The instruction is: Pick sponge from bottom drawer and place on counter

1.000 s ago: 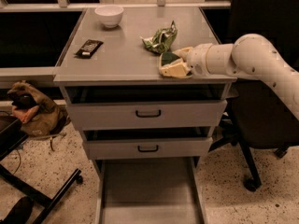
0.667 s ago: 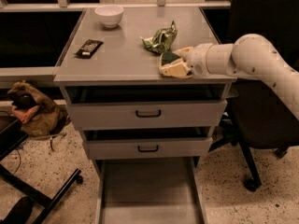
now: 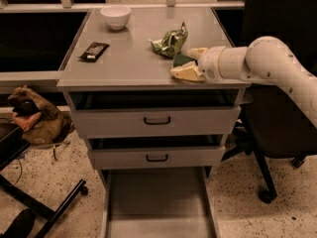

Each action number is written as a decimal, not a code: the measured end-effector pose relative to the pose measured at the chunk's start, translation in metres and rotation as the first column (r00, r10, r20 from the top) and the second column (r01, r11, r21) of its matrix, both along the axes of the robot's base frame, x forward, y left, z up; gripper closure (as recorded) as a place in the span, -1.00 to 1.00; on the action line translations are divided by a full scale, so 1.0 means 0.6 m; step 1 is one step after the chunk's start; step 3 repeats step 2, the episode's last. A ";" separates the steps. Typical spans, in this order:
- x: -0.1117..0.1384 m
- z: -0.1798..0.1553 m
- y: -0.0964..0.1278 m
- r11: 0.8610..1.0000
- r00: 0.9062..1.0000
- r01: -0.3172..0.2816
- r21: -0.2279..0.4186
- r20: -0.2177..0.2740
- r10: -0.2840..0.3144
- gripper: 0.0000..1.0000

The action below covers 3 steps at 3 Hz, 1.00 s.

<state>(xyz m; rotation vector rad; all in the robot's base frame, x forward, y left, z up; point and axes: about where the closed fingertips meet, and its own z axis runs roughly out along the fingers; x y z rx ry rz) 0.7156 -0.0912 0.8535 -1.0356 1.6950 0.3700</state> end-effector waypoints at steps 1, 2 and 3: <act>0.000 0.000 0.000 1.000 1.000 0.000 0.000 0.000 0.000 -1.00; 0.000 0.000 0.000 1.000 1.000 0.000 0.000 0.000 0.000 -1.00; 0.000 0.000 0.000 1.000 1.000 0.000 0.000 0.000 0.000 -1.00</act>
Offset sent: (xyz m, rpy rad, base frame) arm 0.0000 0.0000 0.0000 0.0000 0.0000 0.0000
